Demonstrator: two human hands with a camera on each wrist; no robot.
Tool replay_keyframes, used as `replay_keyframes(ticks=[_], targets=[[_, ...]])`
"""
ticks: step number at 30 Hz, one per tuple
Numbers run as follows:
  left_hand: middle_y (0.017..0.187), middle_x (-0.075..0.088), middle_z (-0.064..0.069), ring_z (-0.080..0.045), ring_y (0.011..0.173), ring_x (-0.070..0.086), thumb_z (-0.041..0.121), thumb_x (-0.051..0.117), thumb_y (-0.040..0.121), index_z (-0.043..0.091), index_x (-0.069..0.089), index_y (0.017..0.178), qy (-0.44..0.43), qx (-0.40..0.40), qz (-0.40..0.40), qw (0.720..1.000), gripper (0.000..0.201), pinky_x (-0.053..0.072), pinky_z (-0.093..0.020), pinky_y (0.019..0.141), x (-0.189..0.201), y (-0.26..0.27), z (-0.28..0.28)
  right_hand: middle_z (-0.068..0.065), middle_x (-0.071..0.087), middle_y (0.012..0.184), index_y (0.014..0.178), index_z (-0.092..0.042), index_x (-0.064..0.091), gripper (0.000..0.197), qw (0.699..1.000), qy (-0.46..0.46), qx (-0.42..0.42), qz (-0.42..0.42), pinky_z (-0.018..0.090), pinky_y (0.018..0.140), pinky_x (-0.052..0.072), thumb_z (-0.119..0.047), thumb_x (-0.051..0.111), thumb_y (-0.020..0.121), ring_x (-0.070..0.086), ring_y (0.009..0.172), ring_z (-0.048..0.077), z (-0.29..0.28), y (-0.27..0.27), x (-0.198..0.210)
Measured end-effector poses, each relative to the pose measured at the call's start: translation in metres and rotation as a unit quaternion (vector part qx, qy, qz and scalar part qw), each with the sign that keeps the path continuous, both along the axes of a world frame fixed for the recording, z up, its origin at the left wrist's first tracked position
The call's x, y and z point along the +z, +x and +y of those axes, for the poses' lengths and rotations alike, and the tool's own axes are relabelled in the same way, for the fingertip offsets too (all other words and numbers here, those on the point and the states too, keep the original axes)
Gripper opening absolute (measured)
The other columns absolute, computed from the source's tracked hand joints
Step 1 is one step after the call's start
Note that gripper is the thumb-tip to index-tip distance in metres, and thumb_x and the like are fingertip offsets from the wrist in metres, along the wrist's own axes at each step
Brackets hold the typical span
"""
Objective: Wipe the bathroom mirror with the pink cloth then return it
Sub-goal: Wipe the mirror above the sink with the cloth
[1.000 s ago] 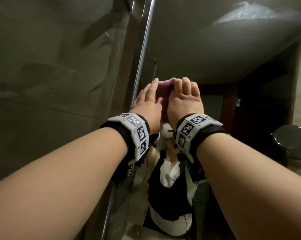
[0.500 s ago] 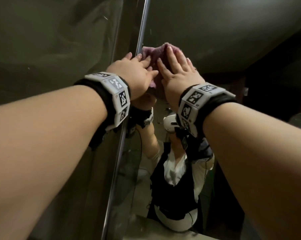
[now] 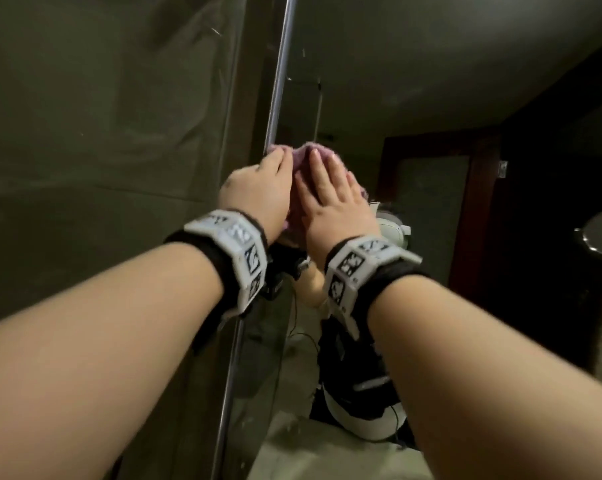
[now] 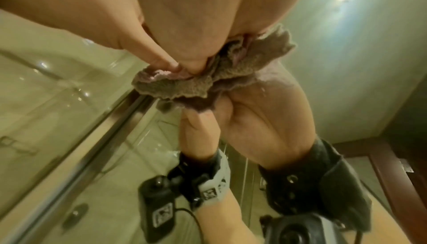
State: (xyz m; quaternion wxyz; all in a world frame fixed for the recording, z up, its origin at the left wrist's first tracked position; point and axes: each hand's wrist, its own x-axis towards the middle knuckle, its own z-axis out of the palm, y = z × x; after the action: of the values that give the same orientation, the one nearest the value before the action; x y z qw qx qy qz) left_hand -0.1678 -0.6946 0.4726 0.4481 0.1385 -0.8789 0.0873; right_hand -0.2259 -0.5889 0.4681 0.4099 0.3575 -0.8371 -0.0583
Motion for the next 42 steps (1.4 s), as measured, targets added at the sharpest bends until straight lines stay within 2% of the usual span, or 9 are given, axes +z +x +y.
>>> replay_keyframes(ticks=[3,7,13,20,25,29,33,38,42], targets=[[0.162,0.007,-0.004,-0.024,0.143,0.028,0.036,0.05,0.095,0.011,0.004,0.153,-0.035,0.033,-0.029,0.998,0.078,0.028,-0.034,0.115,-0.021,0.0,0.003,0.005,-0.025,0.157,0.15,-0.022,-0.009,0.073,1.0,0.017,0.002,0.026,0.039,0.119,-0.009,-0.052,0.027,0.095,-0.021,0.145,0.025,0.013,-0.004,-0.016],[0.162,-0.003,-0.004,-0.022,0.149,0.009,0.038,0.042,0.098,0.009,-0.003,0.153,-0.036,0.022,-0.039,0.998,0.077,0.012,-0.033,0.12,0.005,0.002,0.023,0.002,-0.021,0.158,0.15,-0.023,-0.006,0.079,1.0,0.005,-0.016,0.019,0.036,0.12,-0.004,-0.058,0.033,0.091,-0.017,0.146,0.022,0.032,-0.003,0.02],[0.162,-0.009,-0.001,-0.025,0.149,0.007,0.034,0.046,0.097,0.011,-0.008,0.152,-0.023,0.02,-0.07,0.997,0.081,0.018,-0.038,0.118,0.037,-0.006,0.052,0.003,-0.026,0.157,0.15,-0.02,-0.01,0.08,0.998,-0.052,-0.042,-0.022,0.037,0.119,-0.007,-0.057,0.031,0.093,-0.021,0.145,0.023,0.05,-0.006,0.032],[0.162,-0.01,-0.004,-0.023,0.149,0.007,0.042,0.04,0.098,0.01,-0.007,0.152,-0.048,0.046,-0.126,0.99,0.079,0.016,-0.034,0.119,-0.044,0.008,0.023,0.004,-0.027,0.156,0.149,-0.019,-0.013,0.071,1.0,0.015,-0.02,-0.013,0.038,0.119,-0.01,-0.049,0.025,0.096,-0.022,0.145,0.024,0.035,-0.003,-0.044],[0.162,-0.007,-0.003,-0.026,0.149,0.007,0.041,0.037,0.099,0.012,-0.004,0.153,-0.055,0.068,-0.13,0.988,0.073,0.016,-0.035,0.119,-0.039,0.014,0.016,0.006,-0.023,0.157,0.15,-0.019,-0.009,0.07,0.999,0.043,-0.021,0.009,0.038,0.12,-0.005,-0.045,0.028,0.097,-0.018,0.146,0.026,0.029,-0.001,-0.031],[0.162,-0.008,-0.006,-0.023,0.149,0.006,0.03,0.033,0.102,0.008,-0.004,0.152,-0.062,0.088,-0.146,0.983,0.067,0.013,-0.033,0.12,-0.066,0.016,0.005,0.005,-0.028,0.156,0.148,-0.02,-0.016,0.075,1.0,0.016,-0.011,-0.004,0.044,0.121,-0.007,-0.046,0.032,0.096,-0.021,0.145,0.027,0.003,0.002,-0.077],[0.161,-0.012,-0.01,-0.02,0.15,-0.002,0.025,0.023,0.103,0.006,-0.005,0.151,-0.112,0.111,-0.194,0.968,0.059,0.001,-0.035,0.122,-0.107,0.015,-0.006,0.001,-0.04,0.141,0.147,-0.018,-0.018,0.071,0.999,0.015,0.013,-0.025,0.04,0.113,-0.018,-0.04,0.029,0.098,-0.025,0.143,0.026,-0.004,0.002,-0.125],[0.161,-0.01,-0.01,-0.02,0.15,-0.002,0.03,0.024,0.103,0.006,0.0,0.152,-0.135,0.123,-0.199,0.963,0.059,0.001,-0.035,0.122,-0.104,0.016,-0.006,0.006,-0.02,0.158,0.149,-0.019,-0.01,0.068,0.999,0.042,0.022,0.028,0.04,0.116,-0.011,-0.047,0.025,0.098,-0.018,0.146,0.027,0.001,-0.01,-0.117],[0.161,-0.011,-0.01,-0.02,0.15,-0.002,0.025,0.022,0.103,0.006,-0.002,0.152,-0.112,0.102,-0.196,0.969,0.058,0.001,-0.035,0.122,-0.13,0.014,-0.007,0.005,-0.025,0.156,0.146,-0.016,-0.017,0.071,1.0,0.001,0.01,-0.003,0.04,0.114,-0.016,-0.035,0.03,0.097,-0.023,0.144,0.026,-0.005,0.0,-0.153]])
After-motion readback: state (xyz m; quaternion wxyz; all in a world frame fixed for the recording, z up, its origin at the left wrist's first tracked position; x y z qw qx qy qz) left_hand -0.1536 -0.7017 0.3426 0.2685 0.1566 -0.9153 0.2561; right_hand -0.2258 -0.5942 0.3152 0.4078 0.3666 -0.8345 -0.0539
